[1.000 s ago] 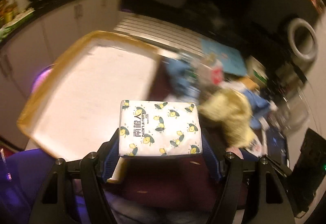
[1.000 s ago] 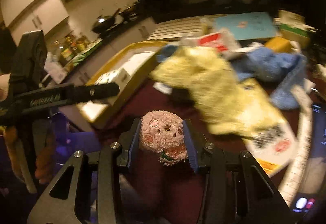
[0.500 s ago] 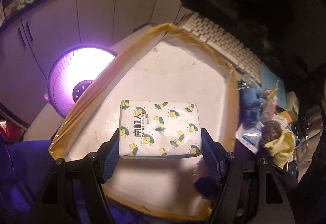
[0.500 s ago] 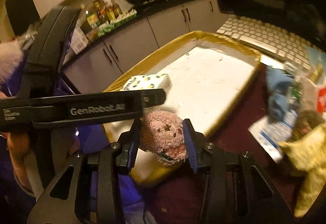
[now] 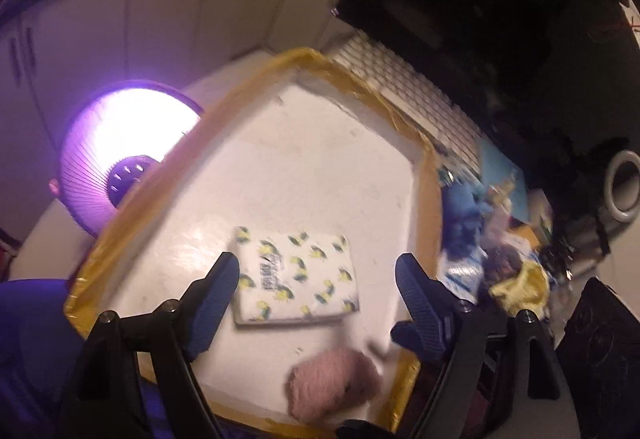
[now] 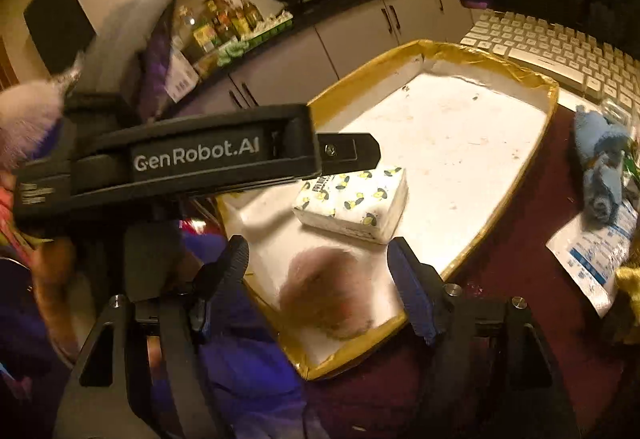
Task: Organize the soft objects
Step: 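Drop the tissue pack and pink plush into the tray with both grippers, then grasp the brown knit glove with the left gripper while the right grasps the yellow towel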
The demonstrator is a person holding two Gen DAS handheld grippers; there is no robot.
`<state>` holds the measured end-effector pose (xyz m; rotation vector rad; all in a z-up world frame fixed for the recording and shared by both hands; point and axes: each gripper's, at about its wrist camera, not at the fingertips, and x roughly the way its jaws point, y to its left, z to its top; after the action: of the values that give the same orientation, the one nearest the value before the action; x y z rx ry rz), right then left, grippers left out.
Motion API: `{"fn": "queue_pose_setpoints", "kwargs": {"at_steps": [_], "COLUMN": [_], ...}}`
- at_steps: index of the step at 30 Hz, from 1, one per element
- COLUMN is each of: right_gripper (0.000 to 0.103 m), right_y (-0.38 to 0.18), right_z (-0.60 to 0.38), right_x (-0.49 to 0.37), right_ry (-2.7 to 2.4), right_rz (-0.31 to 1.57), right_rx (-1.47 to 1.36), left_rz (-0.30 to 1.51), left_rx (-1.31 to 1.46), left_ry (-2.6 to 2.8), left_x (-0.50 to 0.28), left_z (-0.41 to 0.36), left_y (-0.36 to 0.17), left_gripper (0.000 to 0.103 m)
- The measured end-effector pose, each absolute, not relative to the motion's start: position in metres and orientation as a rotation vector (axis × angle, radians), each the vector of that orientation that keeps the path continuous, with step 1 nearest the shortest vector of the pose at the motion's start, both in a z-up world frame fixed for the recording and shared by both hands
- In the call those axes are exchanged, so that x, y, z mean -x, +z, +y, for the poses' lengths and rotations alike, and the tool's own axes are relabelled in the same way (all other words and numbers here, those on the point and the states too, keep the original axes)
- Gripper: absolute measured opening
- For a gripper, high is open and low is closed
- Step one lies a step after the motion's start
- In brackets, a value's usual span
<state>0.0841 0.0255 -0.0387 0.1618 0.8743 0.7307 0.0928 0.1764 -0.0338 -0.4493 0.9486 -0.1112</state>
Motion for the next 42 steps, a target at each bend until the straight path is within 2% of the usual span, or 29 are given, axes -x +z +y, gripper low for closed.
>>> {"fn": "queue_pose_setpoints", "kwargs": {"at_steps": [5,9,17,26,27,29,30,34,42], "right_gripper": [0.073,0.073,0.073,0.073,0.072,0.059,0.047,0.042,0.042], "right_y": [-0.024,-0.012,0.009,-0.021,-0.029,-0.042,-0.045,-0.037,-0.037], "right_z": [-0.015,-0.057,-0.125,-0.182,-0.186,-0.19,-0.19,-0.188,-0.175], "right_x": [-0.065,-0.055,-0.033,-0.056,-0.06,-0.062,-0.061,-0.043,-0.016], "right_ry": [0.736,0.683,0.352,0.154,0.171,0.198,0.181,0.166,0.27], "right_rz": [0.786,0.747,0.685,0.76,0.785,0.818,0.822,0.76,0.742], "right_rx": [-0.263,-0.313,-0.198,-0.3,-0.324,-0.372,-0.366,-0.382,-0.405], "left_rz": [0.772,0.699,0.767,0.826,0.846,0.865,0.881,0.911,0.995], "left_rx": [0.437,0.377,0.309,0.215,0.211,0.21,0.21,0.186,0.157], "left_ry": [-0.049,-0.042,-0.189,-0.286,-0.306,-0.324,-0.332,-0.361,-0.474], "left_x": [-0.064,-0.053,-0.061,-0.071,-0.075,-0.08,-0.084,-0.099,-0.144], "left_z": [0.172,0.153,0.096,0.046,0.041,0.035,0.032,0.016,-0.015], "left_y": [-0.011,0.0,0.0,-0.004,-0.006,-0.008,-0.009,-0.008,-0.016], "left_gripper": [0.081,0.081,0.081,0.081,0.081,0.081,0.081,0.081,0.081]}}
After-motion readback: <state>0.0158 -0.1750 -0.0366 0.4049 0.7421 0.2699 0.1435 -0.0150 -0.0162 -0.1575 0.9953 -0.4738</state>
